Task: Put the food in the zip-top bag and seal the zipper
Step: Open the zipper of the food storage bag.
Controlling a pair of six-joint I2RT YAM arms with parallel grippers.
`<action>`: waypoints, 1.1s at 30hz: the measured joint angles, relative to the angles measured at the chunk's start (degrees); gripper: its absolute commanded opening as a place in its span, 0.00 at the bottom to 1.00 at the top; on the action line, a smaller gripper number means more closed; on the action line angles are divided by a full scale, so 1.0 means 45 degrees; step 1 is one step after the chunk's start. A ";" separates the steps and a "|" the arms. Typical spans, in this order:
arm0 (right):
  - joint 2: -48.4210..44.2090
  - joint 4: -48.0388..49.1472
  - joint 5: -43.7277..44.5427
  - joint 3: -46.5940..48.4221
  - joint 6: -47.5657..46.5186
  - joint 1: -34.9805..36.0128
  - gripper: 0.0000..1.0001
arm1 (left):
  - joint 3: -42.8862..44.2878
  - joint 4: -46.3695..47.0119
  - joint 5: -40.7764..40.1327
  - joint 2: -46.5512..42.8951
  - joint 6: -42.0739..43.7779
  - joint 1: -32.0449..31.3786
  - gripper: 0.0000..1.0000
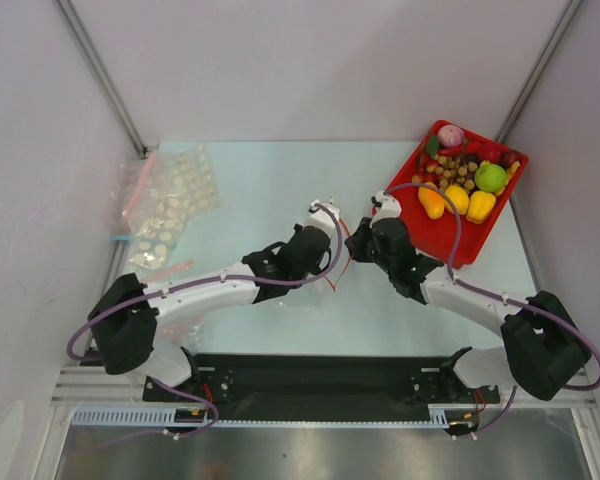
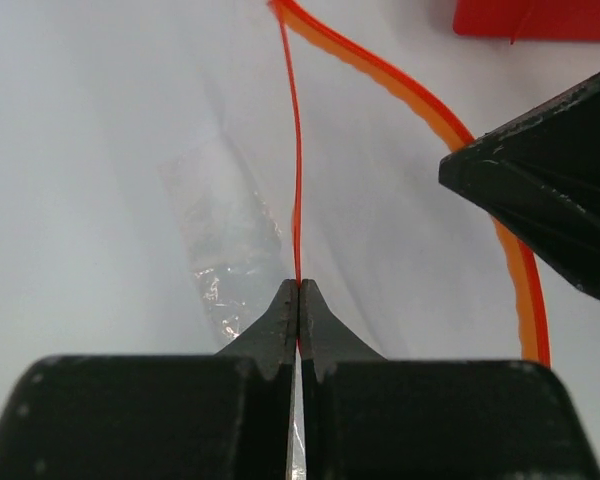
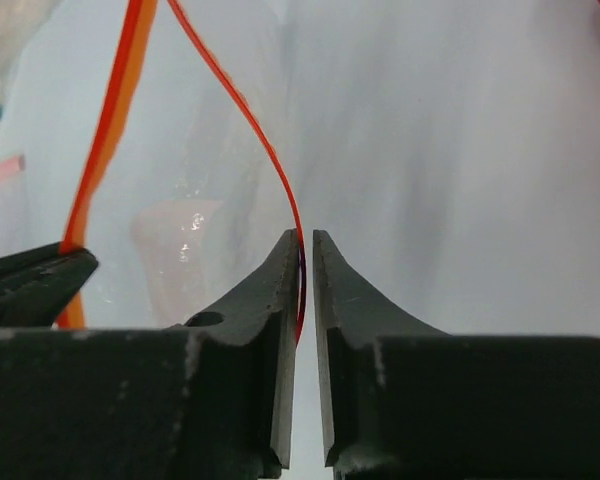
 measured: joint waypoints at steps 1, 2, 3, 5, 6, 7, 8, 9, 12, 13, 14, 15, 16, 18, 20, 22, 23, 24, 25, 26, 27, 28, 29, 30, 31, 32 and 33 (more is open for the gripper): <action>-0.0005 -0.0126 0.0107 0.0015 -0.0039 0.0000 0.34 | -0.0146 0.0083 0.0189 -0.0165 -0.0058 0.0097 0.00; -0.0005 -0.0189 0.0175 0.0019 -0.0044 0.0000 0.42 | -0.0345 0.0214 0.0379 -0.0379 -0.0155 0.0204 0.00; -0.0005 -0.0248 0.0204 0.0024 -0.0155 0.0000 0.48 | -0.0544 0.0325 0.0641 -0.0636 -0.0223 0.0291 0.00; -0.0073 -0.0277 0.0175 0.0019 -0.0301 0.0000 0.61 | -0.0792 0.0568 0.0996 -0.1001 -0.0330 0.0384 0.00; -0.0146 -0.0262 0.0097 0.0010 -0.0408 0.0000 0.64 | -0.0874 0.0675 0.1209 -0.1151 -0.0379 0.0389 0.00; -0.0248 -0.0219 0.0000 -0.0015 -0.0476 0.0000 0.65 | -0.0937 0.0772 0.1365 -0.1277 -0.0389 0.0389 0.00; -0.0359 -0.0131 -0.0136 -0.0049 -0.0520 0.0000 0.66 | -0.0957 0.0845 0.1549 -0.1365 -0.0393 0.0384 0.00; -0.0442 -0.0029 -0.0316 -0.0063 -0.0554 0.0000 0.66 | -0.0967 0.0918 0.1671 -0.1418 -0.0398 0.0384 0.00; -0.0505 0.0267 -0.0816 -0.0063 -0.0670 0.0019 0.67 | -0.0986 0.1098 0.1972 -0.1447 -0.0403 0.0384 0.00; -0.0495 0.0291 -0.0933 -0.0063 -0.0714 0.0044 0.66 | -0.0991 0.1107 0.2069 -0.1447 -0.0413 0.0384 0.00; -0.0466 0.0296 -0.1035 -0.0063 -0.0719 0.0063 0.63 | -0.0991 0.1112 0.2152 -0.1447 -0.0418 0.0384 0.00; -0.0398 0.0301 -0.1141 -0.0053 -0.0724 0.0097 0.59 | -0.0991 0.1137 0.2210 -0.1447 -0.0427 0.0384 0.00; -0.0282 0.0311 -0.1214 -0.0034 -0.0738 0.0141 0.49 | -0.0996 0.1151 0.2263 -0.1447 -0.0447 0.0384 0.00; -0.0029 0.0306 -0.1316 -0.0005 -0.0753 0.0243 0.37 | -0.0996 0.1195 0.2288 -0.1447 -0.0495 0.0384 0.00; 0.0170 0.0214 -0.1321 0.0015 -0.0777 0.0389 0.19 | -0.0996 0.1200 0.2263 -0.1447 -0.0505 0.0384 0.00; 0.0214 0.0141 -0.1326 0.0015 -0.0724 0.0525 0.00 | -0.0996 0.1195 0.2205 -0.1447 -0.0515 0.0384 0.00; 0.0209 0.0146 -0.1321 0.0015 -0.0758 0.0583 0.00 | -0.0996 0.1190 0.2166 -0.1443 -0.0525 0.0384 0.00; 0.0189 0.0151 -0.1311 0.0024 -0.0724 0.0680 0.00 | -0.0996 0.1175 0.2137 -0.1443 -0.0578 0.0384 0.00; 0.0165 0.0141 -0.1243 0.0024 -0.0719 0.0797 0.00 | -0.0996 0.1141 0.2127 -0.1433 -0.0612 0.0384 0.01; 0.0126 0.0141 -0.1146 0.0024 -0.0729 0.0908 0.00 | -0.0986 0.1088 0.2108 -0.1409 -0.0631 0.0384 0.03; 0.0068 0.0136 -0.1054 0.0029 -0.0758 0.1035 0.00 | -0.0971 0.1035 0.2079 -0.1345 -0.0670 0.0384 0.09; 0.0005 0.0136 -0.0894 0.0039 -0.0806 0.1200 0.00 | -0.0918 0.0937 0.2035 -0.1248 -0.0724 0.0384 0.12; -0.0044 0.0141 -0.0787 0.0039 -0.0826 0.1326 0.00 | -0.0860 0.0831 0.2016 -0.1122 -0.0738 0.0384 0.20; -0.0121 0.0141 -0.0675 0.0044 -0.0860 0.1481 0.00 | -0.0801 0.0743 0.1987 -0.0996 -0.0772 0.0384 0.24; -0.0189 0.0146 -0.0529 0.0044 -0.0884 0.1608 0.00 | -0.0767 0.0699 0.1943 -0.0889 -0.0806 0.0384 0.27; -0.0228 0.0141 -0.0447 0.0044 -0.0913 0.1690 0.00 | -0.0758 0.0636 0.1909 -0.0797 -0.0826 0.0384 0.30; -0.0267 0.0141 -0.0364 0.0044 -0.0933 0.1792 0.00 | -0.0758 0.0554 0.1889 -0.0738 -0.0845 0.0384 0.35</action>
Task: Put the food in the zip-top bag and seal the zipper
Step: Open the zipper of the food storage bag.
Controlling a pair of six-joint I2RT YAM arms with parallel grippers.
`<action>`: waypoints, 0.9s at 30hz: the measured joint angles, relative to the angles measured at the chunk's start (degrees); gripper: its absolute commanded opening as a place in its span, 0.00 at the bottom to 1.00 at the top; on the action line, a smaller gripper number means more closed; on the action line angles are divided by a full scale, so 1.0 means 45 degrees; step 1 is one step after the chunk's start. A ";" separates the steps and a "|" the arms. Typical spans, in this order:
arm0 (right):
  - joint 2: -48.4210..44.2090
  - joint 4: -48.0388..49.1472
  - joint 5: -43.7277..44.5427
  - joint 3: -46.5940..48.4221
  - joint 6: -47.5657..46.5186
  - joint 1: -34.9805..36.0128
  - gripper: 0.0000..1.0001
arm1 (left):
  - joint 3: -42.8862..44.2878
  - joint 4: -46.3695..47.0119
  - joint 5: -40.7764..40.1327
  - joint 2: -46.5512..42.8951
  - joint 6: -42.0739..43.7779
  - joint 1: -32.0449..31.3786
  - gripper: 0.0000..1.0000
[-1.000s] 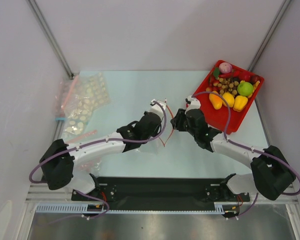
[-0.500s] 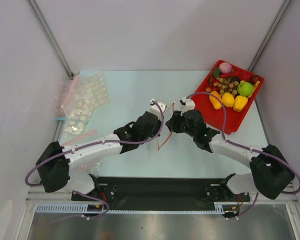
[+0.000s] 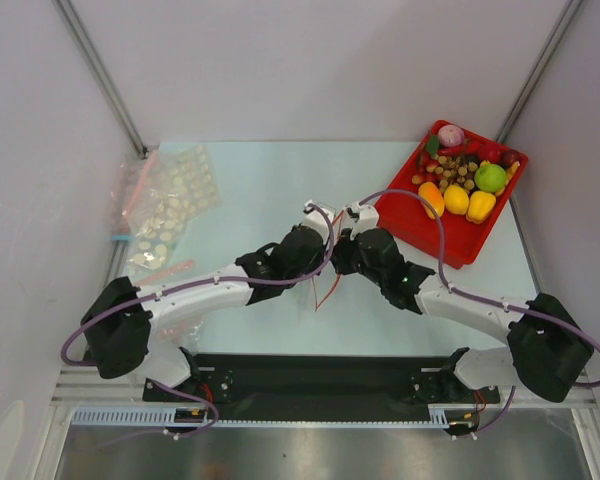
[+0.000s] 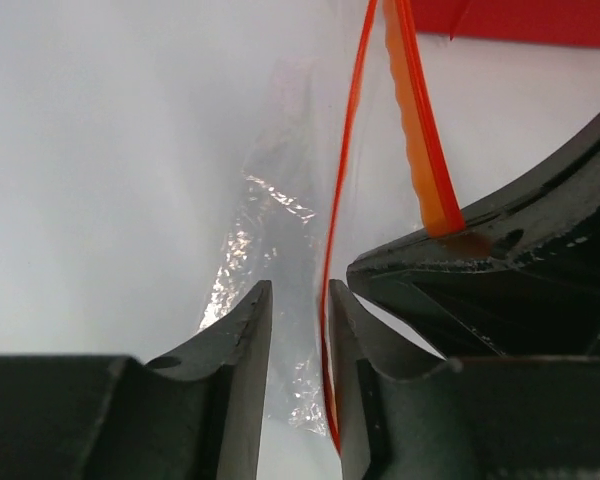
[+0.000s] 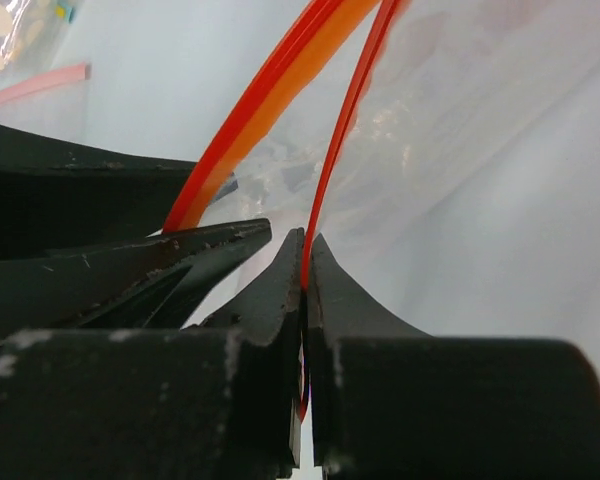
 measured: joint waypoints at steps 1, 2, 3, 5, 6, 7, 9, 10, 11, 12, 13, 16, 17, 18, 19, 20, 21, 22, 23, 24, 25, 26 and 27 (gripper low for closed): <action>-0.0015 0.0005 0.0058 0.0000 -0.0019 0.0034 0.00 | 0.0000 -0.0083 -0.0029 0.0034 -0.0010 0.0000 0.38; -0.0029 0.0000 0.0117 0.0000 -0.0024 0.0049 0.00 | 0.0000 -0.0107 -0.0034 0.0053 -0.0068 0.0000 0.41; -0.0039 0.0000 0.0170 0.0000 -0.0024 0.0049 0.00 | 0.0010 -0.0146 -0.0029 0.0063 -0.0073 0.0000 0.43; -0.0058 0.0000 0.0272 0.0000 -0.0024 0.0049 0.00 | 0.0019 -0.0175 -0.0024 0.0063 -0.0097 0.0000 0.40; -0.0073 0.0000 0.0340 0.0000 -0.0024 0.0049 0.00 | 0.0034 -0.0204 -0.0019 0.0063 -0.0102 0.0000 0.38; -0.0083 0.0000 0.0379 0.0000 -0.0024 0.0044 0.00 | 0.0058 -0.0257 -0.0015 0.0073 -0.0102 0.0000 0.36; -0.0112 0.0000 0.0457 0.0000 -0.0019 0.0044 0.00 | 0.0141 -0.0369 0.0005 0.0107 -0.0131 0.0000 0.23; -0.0121 0.0000 0.0486 0.0000 -0.0019 0.0044 0.00 | 0.0180 -0.0413 0.0019 0.0121 -0.0160 0.0000 0.17; -0.0126 0.0000 0.0500 0.0000 -0.0019 0.0044 0.00 | 0.0214 -0.0452 0.0024 0.0141 -0.0160 0.0000 0.05; -0.0131 -0.0010 0.0563 0.0000 -0.0019 0.0034 0.00 | 0.0253 -0.0529 -0.0024 0.0146 -0.0175 0.0000 0.00; -0.0131 -0.0039 0.0631 0.0000 -0.0015 0.0010 0.07 | 0.0301 -0.0651 -0.0121 0.0146 -0.0170 0.0000 0.00; -0.0117 -0.0301 0.0753 0.0063 0.0097 -0.0107 0.23 | 0.0525 -0.1156 -0.0840 0.0107 -0.0092 0.0000 0.00; -0.0097 -0.0408 0.0797 0.0117 0.0189 -0.0204 0.29 | 0.0534 -0.1239 -0.1088 0.0029 -0.0083 0.0000 0.00; -0.0073 -0.0486 0.0835 0.0175 0.0248 -0.0321 0.33 | 0.0534 -0.1409 -0.1341 -0.0097 -0.0078 0.0000 0.00; -0.0058 -0.0534 0.0884 0.0209 0.0272 -0.0437 0.42 | 0.0534 -0.1554 -0.1554 -0.0262 -0.0068 0.0000 0.00; -0.0053 -0.0588 0.0918 0.0228 0.0335 -0.0529 0.46 | 0.0529 -0.1671 -0.1778 -0.0500 -0.0058 0.0000 0.00; -0.0053 -0.0656 0.0967 0.0233 0.0364 -0.0588 0.50 | 0.0529 -0.1792 -0.1972 -0.0782 -0.0049 0.0000 0.00; -0.0053 -0.0729 0.1039 0.0238 0.0403 -0.0665 0.55 | 0.0529 -0.1880 -0.2200 -0.1093 -0.0039 0.0000 0.00; -0.0053 -0.0816 0.1122 0.0238 0.0461 -0.0714 0.57 | 0.0529 -0.1953 -0.2453 -0.1404 -0.0024 -0.0005 0.01; -0.0053 -0.0923 0.1209 0.0257 0.0486 -0.0738 0.61 | 0.0529 -0.2035 -0.2701 -0.1700 0.0019 -0.0029 0.00; -0.0053 -0.0991 0.1287 0.0262 0.0505 -0.0748 0.61 | 0.0529 -0.2084 -0.2914 -0.1919 0.0044 -0.0053 0.00; -0.0053 -0.1059 0.1355 0.0282 0.0510 -0.0763 0.63 | 0.0529 -0.2113 -0.3206 -0.2132 0.0058 -0.0092 0.00; -0.0049 -0.1073 0.1389 0.0291 0.0515 -0.0763 0.64 | 0.0529 -0.2123 -0.3468 -0.2263 0.0092 -0.0121 0.00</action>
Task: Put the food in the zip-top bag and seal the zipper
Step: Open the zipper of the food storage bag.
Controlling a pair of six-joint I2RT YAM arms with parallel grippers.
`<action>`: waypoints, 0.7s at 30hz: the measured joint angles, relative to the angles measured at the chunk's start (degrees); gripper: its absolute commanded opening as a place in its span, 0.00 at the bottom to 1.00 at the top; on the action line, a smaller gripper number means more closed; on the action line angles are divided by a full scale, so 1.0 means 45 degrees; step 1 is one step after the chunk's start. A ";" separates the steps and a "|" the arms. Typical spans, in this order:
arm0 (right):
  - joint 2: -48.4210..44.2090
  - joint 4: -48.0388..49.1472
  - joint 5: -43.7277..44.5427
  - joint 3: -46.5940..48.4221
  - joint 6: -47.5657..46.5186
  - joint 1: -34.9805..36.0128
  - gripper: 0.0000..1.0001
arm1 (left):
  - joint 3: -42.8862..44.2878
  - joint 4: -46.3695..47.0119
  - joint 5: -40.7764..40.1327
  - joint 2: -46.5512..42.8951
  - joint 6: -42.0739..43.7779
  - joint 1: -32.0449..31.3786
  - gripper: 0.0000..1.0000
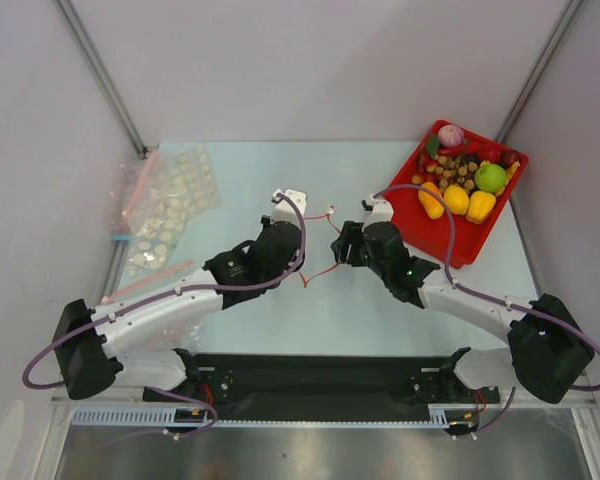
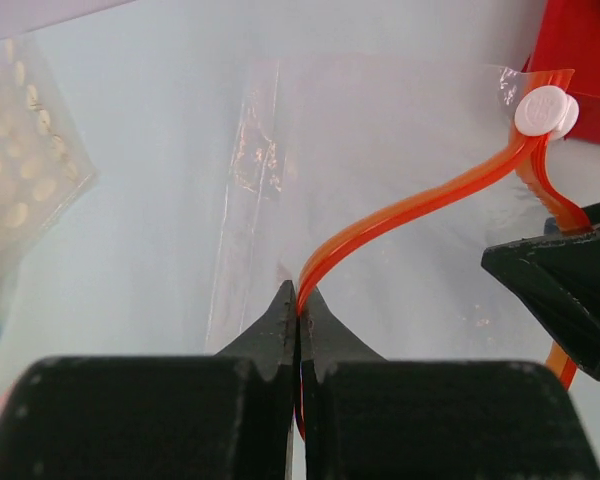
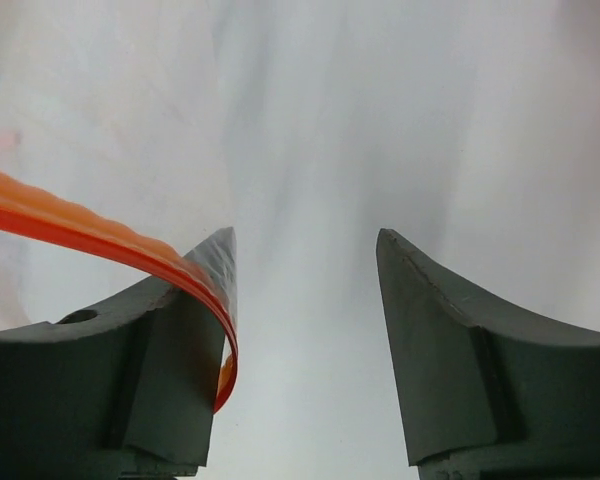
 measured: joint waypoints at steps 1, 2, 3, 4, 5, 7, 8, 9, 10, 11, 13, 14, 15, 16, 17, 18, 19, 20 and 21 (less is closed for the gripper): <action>0.0015 -0.0015 0.0010 0.0015 0.0005 -0.0010 0.64 | 0.0000 -0.0029 -0.0291 -0.0102 0.0053 -0.0053 0.00; 0.0044 -0.0029 0.0010 0.0044 0.0005 -0.0019 0.64 | 0.0010 -0.0078 -0.0461 -0.0121 0.0063 -0.0112 0.00; 0.0083 -0.0073 0.0005 0.0097 0.0010 -0.0019 0.64 | 0.0015 -0.0155 -0.0656 -0.0117 0.0083 -0.0199 0.00; 0.0146 -0.0112 0.0005 0.0165 0.0005 -0.0029 0.65 | 0.0015 -0.0267 -0.0782 -0.0087 0.0112 -0.0287 0.00; 0.0214 -0.0160 0.0000 0.0238 0.0005 -0.0034 0.65 | 0.0015 -0.0355 -0.0903 -0.0039 0.0151 -0.0364 0.00; 0.0316 -0.0170 -0.0010 0.0306 0.0005 -0.0044 0.67 | 0.0019 -0.0486 -0.0981 0.0107 0.0160 -0.0452 0.00; 0.0359 -0.0185 -0.0024 0.0330 0.0010 -0.0049 0.68 | 0.0039 -0.0549 -0.0991 0.0219 0.0165 -0.0481 0.00; 0.0403 -0.0194 -0.0053 0.0350 0.0005 -0.0053 0.68 | 0.0083 -0.0622 -0.1010 0.0364 0.0170 -0.0491 0.00; 0.0442 -0.0204 -0.0063 0.0369 0.0005 -0.0053 0.69 | 0.0126 -0.0690 -0.1044 0.0505 0.0170 -0.0491 0.00; 0.0471 -0.0223 -0.0063 0.0379 0.0000 -0.0053 0.69 | 0.0185 -0.0792 -0.1122 0.0646 0.0175 -0.0505 0.01; 0.0510 -0.0296 -0.0058 0.0413 0.0000 -0.0053 0.69 | 0.0321 -0.0967 -0.1583 0.0879 0.0199 -0.0593 0.00; 0.0544 -0.0369 -0.0019 0.0457 0.0005 -0.0053 0.69 | 0.0393 -0.1078 -0.1778 0.0947 0.0228 -0.0641 0.00; 0.0607 -0.0471 0.0097 0.0529 0.0039 -0.0053 0.68 | 0.0505 -0.1243 -0.2059 0.1025 0.0257 -0.0719 0.00; 0.0690 -0.0602 0.0233 0.0612 0.0063 -0.0053 0.68 | 0.0622 -0.1355 -0.2317 0.1073 0.0277 -0.0797 0.00; 0.0801 -0.0763 0.0393 0.0729 0.0107 -0.0063 0.68 | 0.0719 -0.1457 -0.2550 0.1088 0.0277 -0.0855 0.00; 0.0933 -0.0884 0.0544 0.0850 0.0180 -0.0073 0.67 | 0.0787 -0.1530 -0.2754 0.1088 0.0277 -0.0894 0.00; 0.1054 -0.0996 0.0680 0.0962 0.0257 -0.0083 0.67 | 0.0845 -0.1579 -0.2968 0.1088 0.0277 -0.0923 0.00; 0.1132 -0.1083 0.0772 0.1025 0.0306 -0.0083 0.67 | 0.0869 -0.1608 -0.3143 0.1088 0.0277 -0.0947 0.00; 0.1175 -0.1180 0.0899 0.1069 0.0359 -0.0087 0.67 | 0.0874 -0.1671 -0.3342 0.1088 0.0277 -0.0957 0.00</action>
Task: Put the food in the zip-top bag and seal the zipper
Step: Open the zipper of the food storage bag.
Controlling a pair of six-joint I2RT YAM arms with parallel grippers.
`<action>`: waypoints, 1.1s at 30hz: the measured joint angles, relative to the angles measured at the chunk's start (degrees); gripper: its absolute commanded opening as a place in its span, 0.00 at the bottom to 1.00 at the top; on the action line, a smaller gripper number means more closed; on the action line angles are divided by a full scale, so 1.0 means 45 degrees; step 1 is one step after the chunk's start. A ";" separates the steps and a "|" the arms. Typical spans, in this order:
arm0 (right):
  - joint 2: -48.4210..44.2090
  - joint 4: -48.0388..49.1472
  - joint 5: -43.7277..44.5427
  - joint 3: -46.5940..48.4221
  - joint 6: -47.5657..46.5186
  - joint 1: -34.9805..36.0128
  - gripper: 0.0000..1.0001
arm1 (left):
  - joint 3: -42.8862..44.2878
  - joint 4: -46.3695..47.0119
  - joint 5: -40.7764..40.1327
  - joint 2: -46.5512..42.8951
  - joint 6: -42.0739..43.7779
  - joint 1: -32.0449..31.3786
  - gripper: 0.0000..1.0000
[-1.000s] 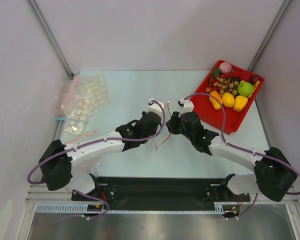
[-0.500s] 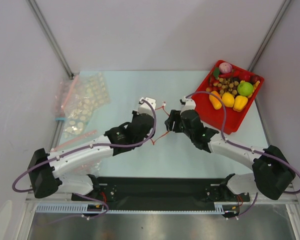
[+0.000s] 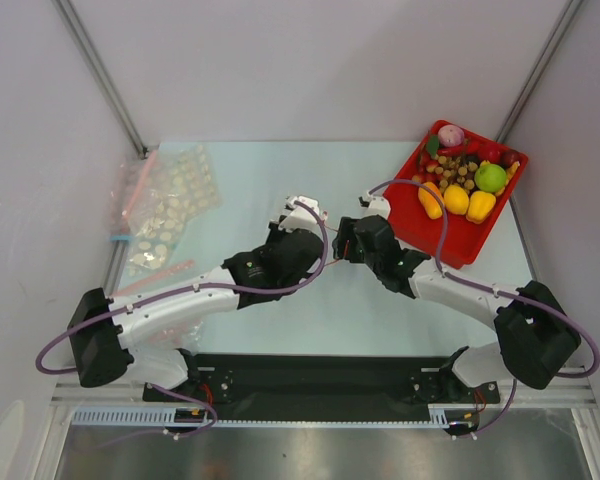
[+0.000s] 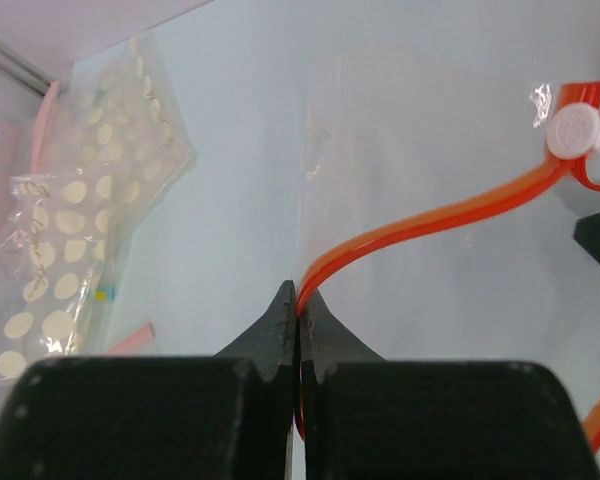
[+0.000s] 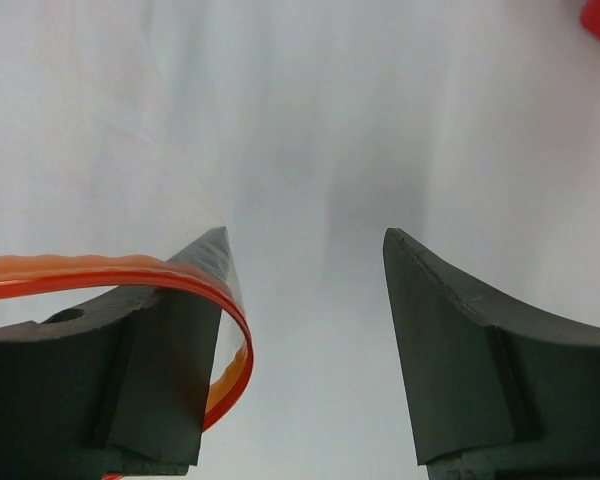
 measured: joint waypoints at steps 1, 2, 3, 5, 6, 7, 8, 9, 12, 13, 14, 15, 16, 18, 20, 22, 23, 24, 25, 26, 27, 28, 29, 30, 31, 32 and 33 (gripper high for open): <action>0.0005 -0.0073 0.0097 0.0010 0.0044 0.0000 0.67 | 0.0000 -0.0083 -0.0189 0.0000 0.0005 0.0000 0.00; 0.0005 -0.0136 0.0199 0.0015 0.0112 0.0000 0.67 | 0.0000 -0.0165 -0.0325 0.0000 0.0000 0.0000 0.00; 0.0005 -0.0165 0.0296 0.0015 0.0155 0.0000 0.66 | 0.0000 -0.0253 -0.0476 -0.0005 0.0000 0.0000 0.01; 0.0005 -0.0209 0.0432 0.0015 0.0219 0.0000 0.66 | 0.0000 -0.0350 -0.0704 -0.0019 0.0000 0.0000 0.01; 0.0005 -0.0214 0.0500 0.0019 0.0243 0.0000 0.66 | 0.0000 -0.0389 -0.0826 -0.0024 0.0000 0.0000 0.01; 0.0005 -0.0223 0.0554 0.0019 0.0262 0.0000 0.66 | 0.0000 -0.0408 -0.0957 -0.0029 0.0000 0.0000 0.01; 0.0005 -0.0223 0.0622 0.0019 0.0267 0.0000 0.66 | 0.0000 -0.0437 -0.1078 -0.0029 0.0000 0.0000 0.01; 0.0005 -0.0219 0.0631 0.0019 0.0267 0.0000 0.66 | 0.0000 -0.0481 -0.1190 -0.0024 -0.0005 -0.0010 0.01; 0.0005 -0.0175 0.0408 0.0019 0.0243 0.0000 0.68 | 0.0083 -0.0588 -0.1307 0.0024 -0.0005 -0.0078 0.01; 0.0005 -0.0126 0.0228 0.0019 0.0214 0.0000 0.69 | 0.0126 -0.0597 -0.1311 0.0073 -0.0005 -0.0097 0.01; 0.0005 -0.0083 -0.0044 0.0019 0.0141 -0.0005 0.70 | 0.0180 -0.0588 -0.1292 0.0141 0.0000 -0.0121 0.01; 0.0005 -0.0034 -0.0262 0.0019 0.0063 0.0000 0.72 | 0.0214 -0.0534 -0.1209 0.0219 0.0005 -0.0155 0.02; 0.0005 0.0005 -0.0437 0.0019 -0.0010 0.0005 0.73 | 0.0214 -0.0466 -0.1015 0.0277 0.0019 -0.0180 0.02; 0.0005 0.0141 -0.0874 0.0019 -0.0175 0.0024 0.77 | 0.0214 -0.0296 -0.0500 0.0427 0.0112 -0.0204 0.02; 0.0005 0.0359 -0.1375 0.0010 -0.0364 0.0039 0.80 | 0.0219 -0.0126 -0.0092 0.0617 0.0121 -0.0204 0.01; 0.0000 0.0665 -0.1787 -0.0010 -0.0471 0.0053 0.82 | 0.0277 -0.0078 0.0185 0.0918 0.0121 -0.0204 0.01; 0.0000 0.0792 -0.1987 -0.0019 -0.0529 0.0083 0.84 | 0.0291 -0.0058 0.0262 0.1069 0.0121 -0.0204 0.01; 0.0000 0.0928 -0.2147 -0.0034 -0.0578 0.0107 0.85 | 0.0301 -0.0053 0.0350 0.1195 0.0121 -0.0204 0.01; -0.0005 0.1010 -0.2293 -0.0044 -0.0636 0.0112 0.86 | 0.0301 -0.0058 0.0418 0.1277 0.0121 -0.0204 0.01; -0.0005 0.1117 -0.2448 -0.0073 -0.0685 0.0121 0.87 | 0.0301 -0.0063 0.0471 0.1355 0.0117 -0.0204 0.01; -0.0010 0.1234 -0.2637 -0.0107 -0.0714 0.0121 0.87 | 0.0301 -0.0058 0.0515 0.1399 0.0117 -0.0204 0.01; -0.0019 0.1326 -0.2793 -0.0136 -0.0753 0.0121 0.88 | 0.0301 -0.0058 0.0554 0.1418 0.0117 -0.0204 0.01; -0.0034 0.1413 -0.2968 -0.0170 -0.0777 0.0121 0.88 | 0.0306 -0.0058 0.0559 0.1418 0.0117 -0.0209 0.01; -0.0092 0.1525 -0.3065 -0.0233 -0.0801 0.0131 0.88 | 0.0311 -0.0049 0.0617 0.1418 0.0117 -0.0209 0.01; -0.0160 0.1583 -0.3167 -0.0291 -0.0806 0.0131 0.88 | 0.0321 -0.0053 0.0646 0.1428 0.0117 -0.0209 0.01; -0.0267 0.1603 -0.3264 -0.0359 -0.0806 0.0131 0.88 | 0.0350 -0.0053 0.0675 0.1457 0.0117 -0.0209 0.01; -0.0359 0.1613 -0.3308 -0.0403 -0.0806 0.0131 0.88 | 0.0413 -0.0053 0.0704 0.1515 0.0117 -0.0209 0.01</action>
